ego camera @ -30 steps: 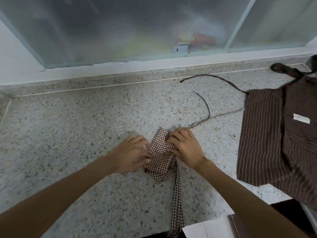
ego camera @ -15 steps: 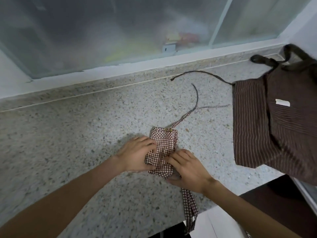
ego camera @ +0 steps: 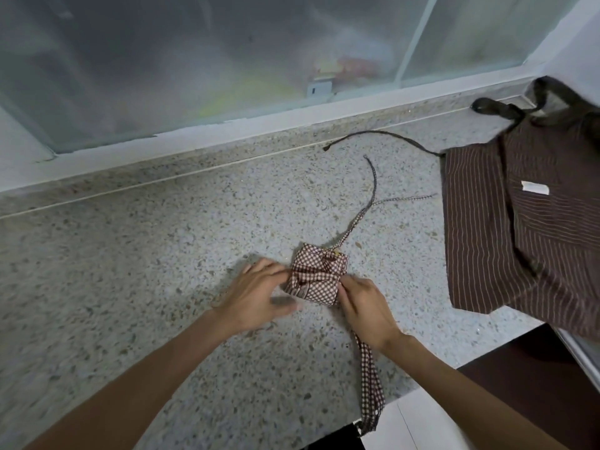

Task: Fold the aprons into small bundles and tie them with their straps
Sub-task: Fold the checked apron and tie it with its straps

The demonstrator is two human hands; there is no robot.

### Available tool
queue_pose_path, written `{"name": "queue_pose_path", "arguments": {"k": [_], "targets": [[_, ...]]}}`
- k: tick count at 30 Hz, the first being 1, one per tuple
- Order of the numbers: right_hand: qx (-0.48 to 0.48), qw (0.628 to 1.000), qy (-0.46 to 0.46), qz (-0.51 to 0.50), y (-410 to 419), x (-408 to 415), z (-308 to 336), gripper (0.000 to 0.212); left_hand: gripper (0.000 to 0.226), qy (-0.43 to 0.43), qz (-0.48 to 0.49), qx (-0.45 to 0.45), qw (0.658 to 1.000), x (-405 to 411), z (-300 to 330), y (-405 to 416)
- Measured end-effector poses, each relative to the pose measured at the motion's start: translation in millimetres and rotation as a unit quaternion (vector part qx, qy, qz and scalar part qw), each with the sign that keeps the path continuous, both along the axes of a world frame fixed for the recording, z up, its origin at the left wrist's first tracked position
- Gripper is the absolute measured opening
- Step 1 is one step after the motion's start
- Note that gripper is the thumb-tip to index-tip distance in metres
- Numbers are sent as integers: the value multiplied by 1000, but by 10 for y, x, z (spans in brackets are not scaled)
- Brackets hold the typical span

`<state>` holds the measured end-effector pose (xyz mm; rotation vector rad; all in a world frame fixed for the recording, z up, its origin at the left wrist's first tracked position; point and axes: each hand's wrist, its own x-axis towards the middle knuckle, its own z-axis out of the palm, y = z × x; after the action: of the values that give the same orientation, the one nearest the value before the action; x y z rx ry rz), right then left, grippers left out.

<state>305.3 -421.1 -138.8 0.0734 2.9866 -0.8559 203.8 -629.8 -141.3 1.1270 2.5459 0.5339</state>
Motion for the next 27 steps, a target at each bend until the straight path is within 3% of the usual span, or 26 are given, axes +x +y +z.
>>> {"name": "queue_pose_path", "arguments": {"k": [4, 6, 8, 10, 12, 15, 21, 25, 27], "targets": [[-118, 969, -40, -212, -19, -187, 39, 19, 43, -22, 120, 21, 992, -53, 95, 293], [-91, 962, -22, -257, -43, -252, 95, 27, 42, -67, 166, 22, 984, -133, 106, 412], [15, 982, 42, -183, -35, -303, 133, 34, 44, -89, 181, -12, 979, -237, 113, 511], [133, 985, 100, -47, 18, -349, 82, 36, 44, -85, 186, -59, 977, -312, 111, 563], [177, 977, 107, 40, 79, -376, -10, 39, 42, -27, 201, -102, 974, -349, 146, 578], [164, 983, 56, 65, 106, -325, -98, 40, 48, 13, 234, -124, 964, -421, 180, 594], [112, 993, 3, 32, 40, -209, -89, 46, 53, -260, 235, -145, 925, -725, 175, 777], [42, 997, -21, 57, 75, -254, 13, 47, 80, -327, 220, -186, 900, -859, 157, 850], [-72, 994, -73, 23, 166, -319, 222, 38, 73, -362, 200, -155, 897, -777, 235, 852]]}}
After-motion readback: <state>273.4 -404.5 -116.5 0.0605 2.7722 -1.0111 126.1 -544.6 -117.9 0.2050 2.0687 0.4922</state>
